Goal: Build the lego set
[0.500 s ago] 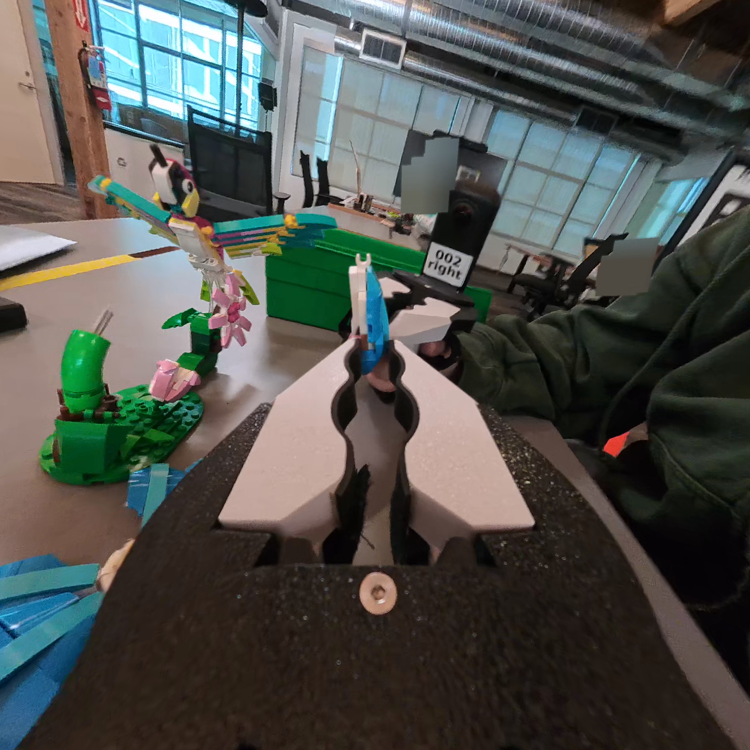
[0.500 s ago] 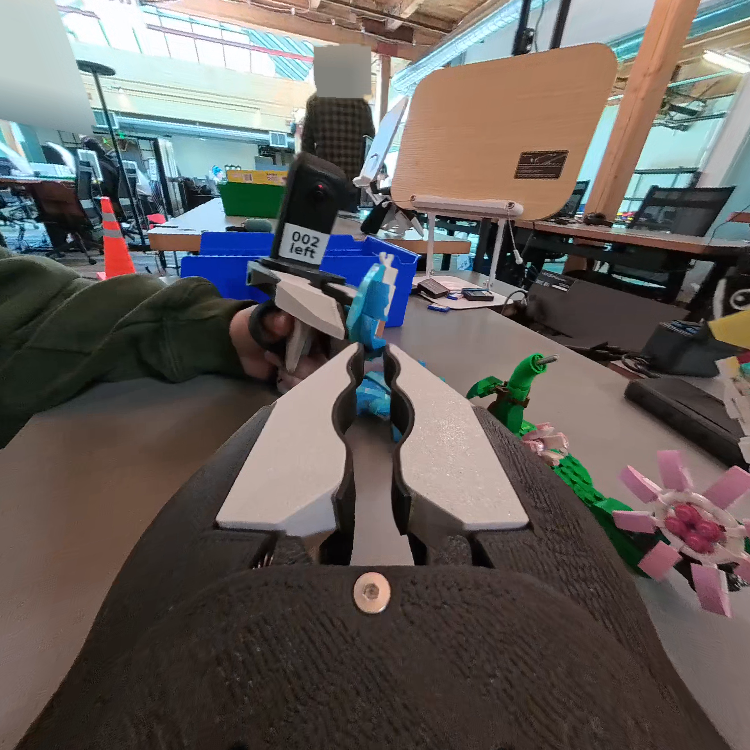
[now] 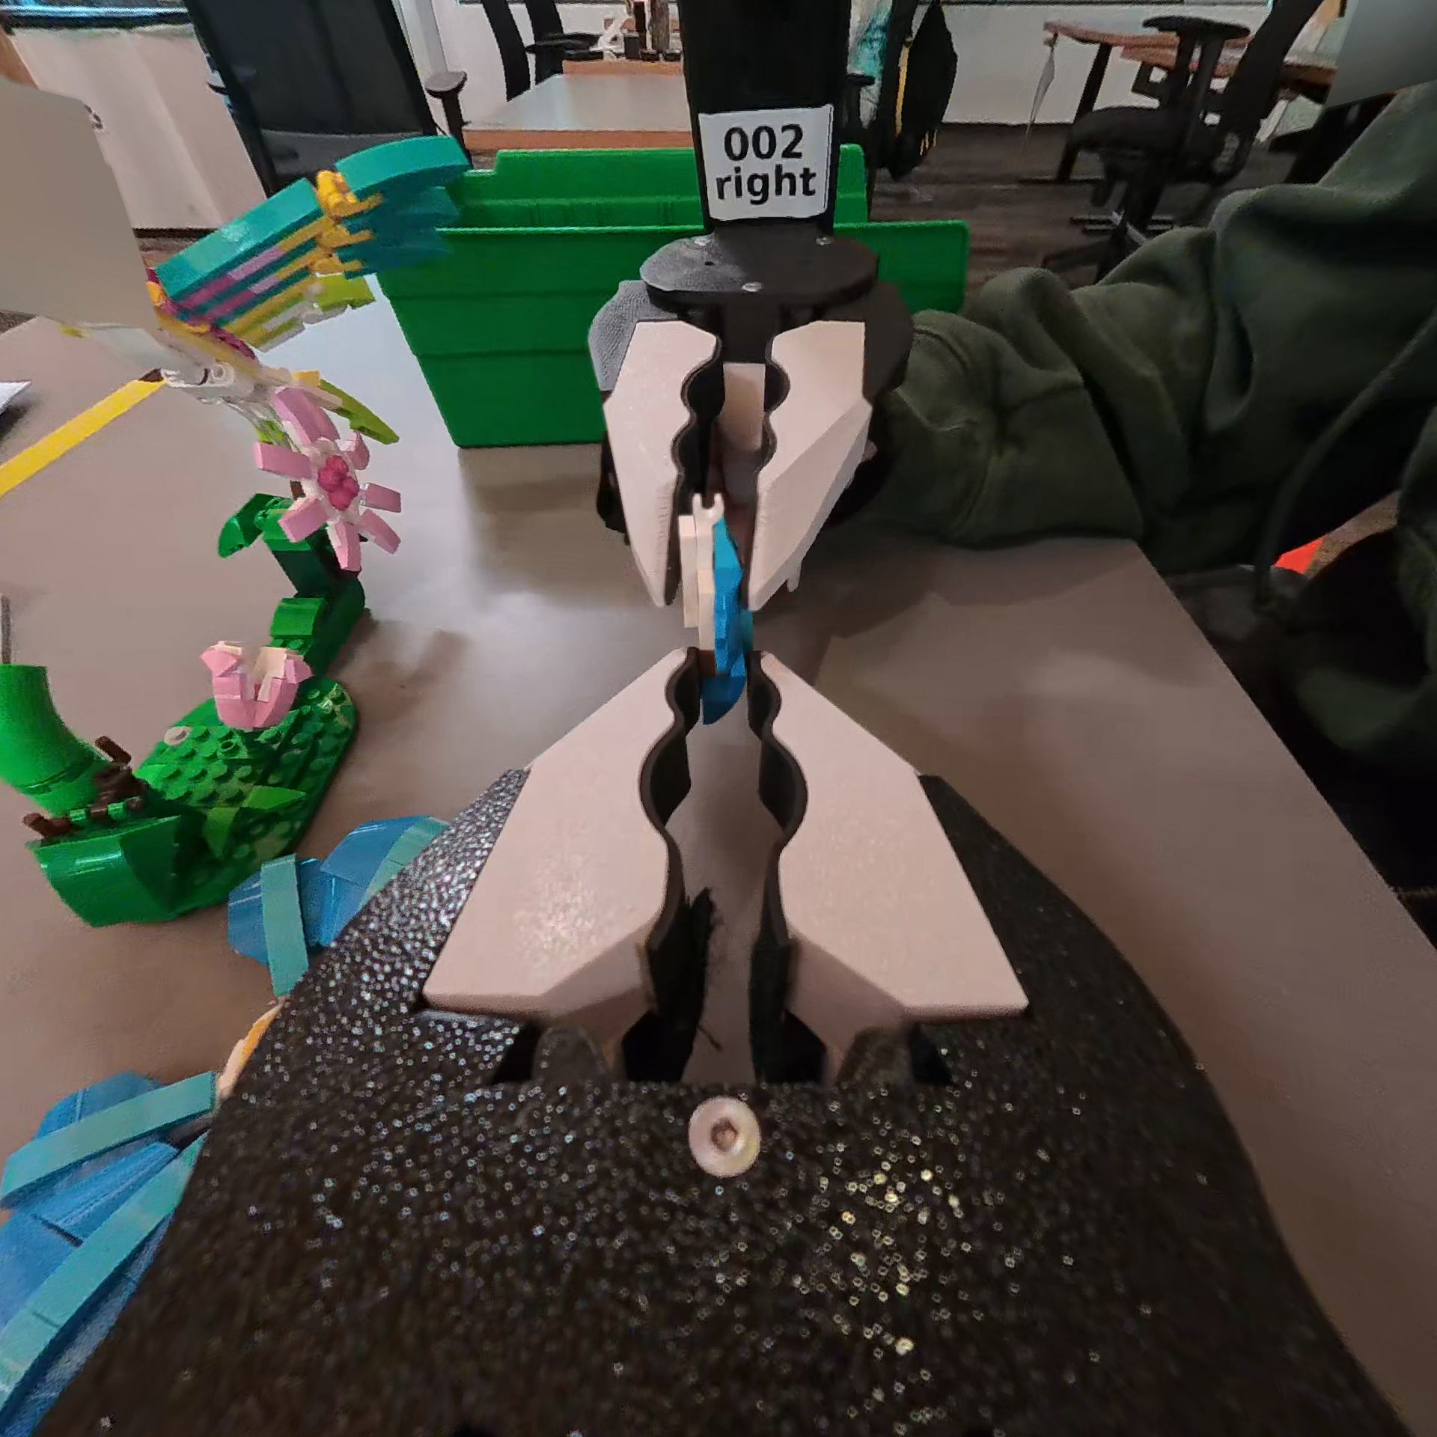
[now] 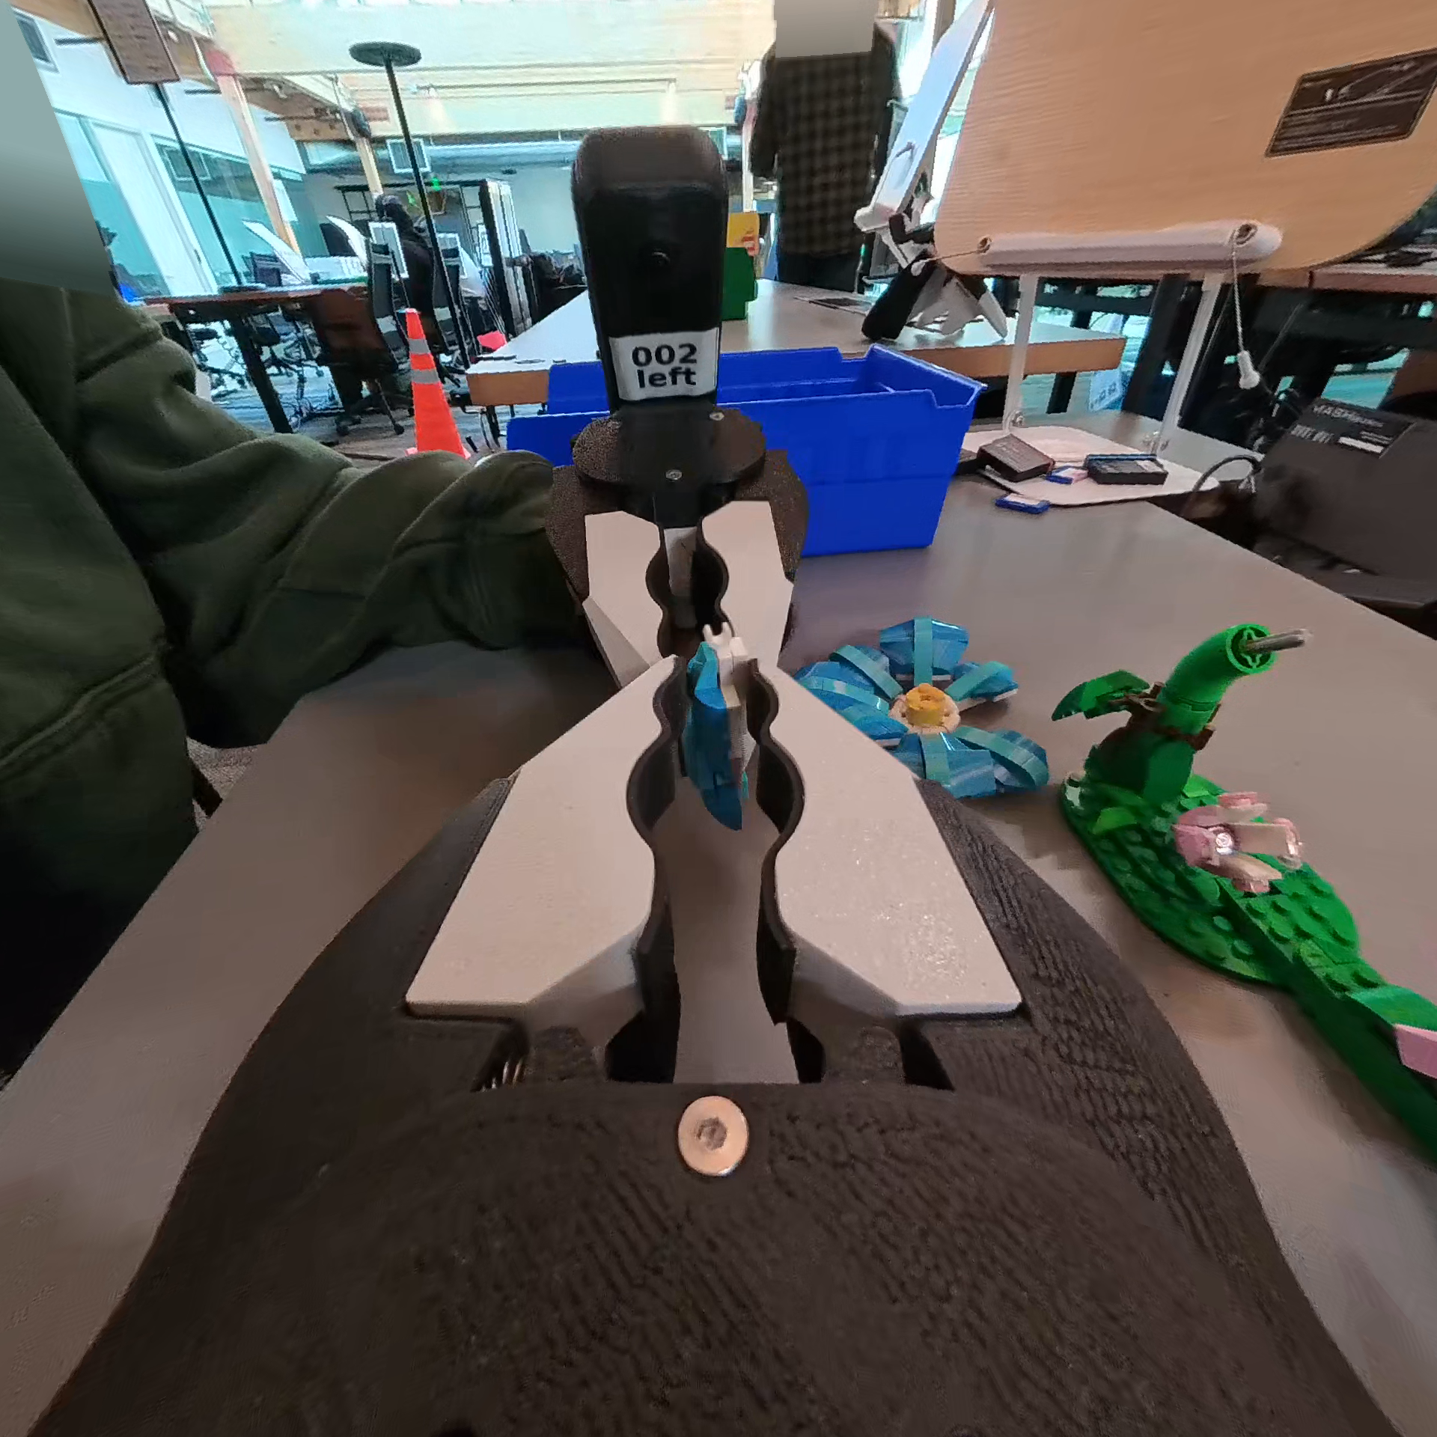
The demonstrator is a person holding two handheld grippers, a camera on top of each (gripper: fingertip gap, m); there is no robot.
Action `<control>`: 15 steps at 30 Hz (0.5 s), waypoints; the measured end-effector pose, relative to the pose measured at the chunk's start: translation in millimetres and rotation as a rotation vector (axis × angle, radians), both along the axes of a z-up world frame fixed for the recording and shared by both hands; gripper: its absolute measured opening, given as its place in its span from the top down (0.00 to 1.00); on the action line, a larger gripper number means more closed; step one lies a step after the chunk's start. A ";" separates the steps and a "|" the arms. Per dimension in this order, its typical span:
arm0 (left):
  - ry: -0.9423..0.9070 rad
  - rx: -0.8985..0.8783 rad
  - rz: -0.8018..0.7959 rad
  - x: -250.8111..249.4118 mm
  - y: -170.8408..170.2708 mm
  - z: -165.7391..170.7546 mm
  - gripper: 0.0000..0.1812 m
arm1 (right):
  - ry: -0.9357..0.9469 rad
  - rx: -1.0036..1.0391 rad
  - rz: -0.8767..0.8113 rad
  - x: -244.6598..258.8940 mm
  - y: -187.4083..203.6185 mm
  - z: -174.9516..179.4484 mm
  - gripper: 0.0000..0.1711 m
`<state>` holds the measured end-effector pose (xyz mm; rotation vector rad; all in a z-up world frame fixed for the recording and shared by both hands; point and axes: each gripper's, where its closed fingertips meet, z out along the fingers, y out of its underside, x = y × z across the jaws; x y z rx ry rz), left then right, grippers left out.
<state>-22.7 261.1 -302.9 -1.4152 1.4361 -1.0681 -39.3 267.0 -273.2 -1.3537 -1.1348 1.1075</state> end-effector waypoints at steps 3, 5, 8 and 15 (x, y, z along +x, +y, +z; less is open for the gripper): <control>-0.058 0.029 0.047 1.8 5.3 7.9 0.95 | 0.051 -0.012 -0.014 5.3 4.2 6.5 0.93; -0.093 0.056 0.060 2.5 5.8 13.9 0.94 | 0.082 -0.010 -0.017 8.2 5.0 11.1 0.93; -0.164 0.076 0.084 -0.2 8.2 26.0 0.86 | 0.098 0.014 -0.032 8.6 5.7 13.8 0.93; -0.178 0.047 0.084 -0.8 8.7 27.9 0.93 | 0.171 0.002 -0.037 12.2 6.9 23.5 0.93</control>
